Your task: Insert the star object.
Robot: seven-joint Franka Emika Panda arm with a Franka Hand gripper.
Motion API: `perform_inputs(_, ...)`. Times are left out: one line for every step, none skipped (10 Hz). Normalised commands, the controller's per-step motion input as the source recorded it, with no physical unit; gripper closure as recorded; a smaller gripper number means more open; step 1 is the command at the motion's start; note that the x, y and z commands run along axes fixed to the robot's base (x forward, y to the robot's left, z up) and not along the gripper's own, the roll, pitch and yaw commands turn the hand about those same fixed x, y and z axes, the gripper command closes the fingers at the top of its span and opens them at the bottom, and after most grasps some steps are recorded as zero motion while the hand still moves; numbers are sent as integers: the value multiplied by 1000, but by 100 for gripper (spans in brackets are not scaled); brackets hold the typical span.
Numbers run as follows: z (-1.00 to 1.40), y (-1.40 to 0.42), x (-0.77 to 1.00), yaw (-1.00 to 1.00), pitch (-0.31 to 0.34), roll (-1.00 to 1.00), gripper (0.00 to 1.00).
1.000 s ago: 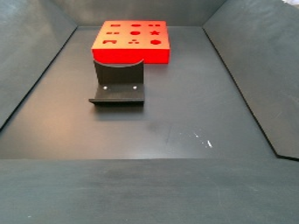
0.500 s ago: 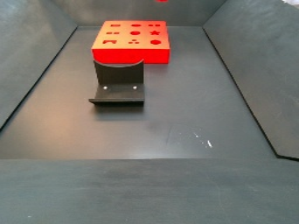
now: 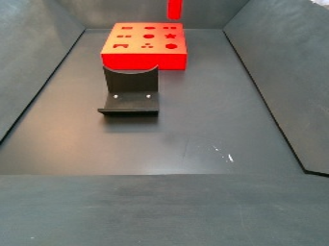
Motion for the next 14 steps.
perform_inputs(-63, -123, 177, -751, 0, 119, 100)
perform_inputs(-69, -146, 0, -869, 0, -137, 100)
perform_inputs(0, -77, 0, -729, -130, -339, 100)
perform_inputs(-191, -86, 6, -349, 0, -299, 100)
perform_inputs(-117, -254, 0, -17, 0, -179, 100)
perform_inputs(-114, -369, 0, 40, 34, -210, 100)
perform_inputs(-154, -311, 31, 234, 83, -259, 100)
perform_inputs(-131, -200, 14, 263, 80, -341, 100)
perform_inputs(-51, -109, 0, 171, 39, -251, 100)
perform_inputs(0, -83, 0, 0, 23, 0, 100)
perform_inputs(-29, -31, 0, 0, 0, -71, 100)
perform_inputs(-237, 0, 26, 180, 0, -154, 100)
perform_inputs(-171, 0, 0, 294, 0, -27, 100)
perform_inputs(-103, 0, 0, 354, 0, 0, 100)
